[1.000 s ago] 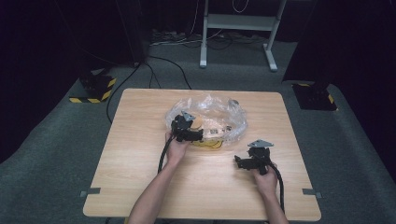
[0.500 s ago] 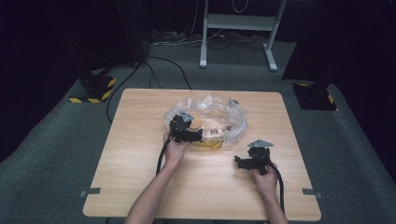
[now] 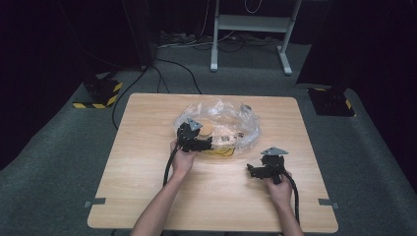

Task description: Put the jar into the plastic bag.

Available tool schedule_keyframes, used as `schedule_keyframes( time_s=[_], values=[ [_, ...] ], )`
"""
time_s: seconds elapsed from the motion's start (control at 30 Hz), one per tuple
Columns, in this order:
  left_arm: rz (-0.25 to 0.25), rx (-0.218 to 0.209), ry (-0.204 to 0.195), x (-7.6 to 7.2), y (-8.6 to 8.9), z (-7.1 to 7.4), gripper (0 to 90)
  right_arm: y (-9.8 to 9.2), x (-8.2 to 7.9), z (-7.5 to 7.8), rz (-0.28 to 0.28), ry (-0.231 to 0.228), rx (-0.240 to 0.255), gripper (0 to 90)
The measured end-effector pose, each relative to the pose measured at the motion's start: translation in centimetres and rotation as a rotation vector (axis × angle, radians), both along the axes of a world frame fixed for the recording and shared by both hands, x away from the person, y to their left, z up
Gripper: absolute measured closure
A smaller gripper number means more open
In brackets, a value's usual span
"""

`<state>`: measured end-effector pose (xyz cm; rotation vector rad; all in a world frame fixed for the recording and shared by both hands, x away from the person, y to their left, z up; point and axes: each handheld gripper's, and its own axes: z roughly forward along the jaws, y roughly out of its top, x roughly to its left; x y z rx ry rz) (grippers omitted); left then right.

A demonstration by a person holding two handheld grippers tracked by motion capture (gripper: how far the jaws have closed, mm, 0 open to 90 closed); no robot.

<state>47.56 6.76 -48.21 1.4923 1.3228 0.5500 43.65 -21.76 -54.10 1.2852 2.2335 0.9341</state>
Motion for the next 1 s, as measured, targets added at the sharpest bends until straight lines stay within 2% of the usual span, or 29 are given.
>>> schedule_keyframes(
  time_s=[0.3, 0.37, 0.47, 0.8, 1.0],
  values=[
    [-0.001, -0.021, -0.011, -0.5, 0.0, 0.3, 15.1, 0.0, 0.0, 0.0, 0.000, 0.000, 0.000, 6.2],
    [-0.010, -0.009, -0.010, -0.7, 0.1, 0.3, 15.1, 0.0, 0.0, 0.0, 0.000, 0.001, -0.001, 6.2],
    [-0.009, -0.023, -0.011, -0.8, -0.1, 0.3, 15.2, 0.0, 0.0, 0.0, 0.000, 0.001, -0.001, 6.2],
    [-0.026, -0.015, -0.017, -1.4, -0.1, 0.6, 15.2, 0.0, 0.0, 0.0, 0.000, 0.000, 0.000, 6.2],
    [-0.020, -0.031, -0.032, -1.9, 0.0, 0.9, 15.3, 0.0, 0.0, 0.0, 0.000, 0.000, 0.000, 6.2]
  ],
)
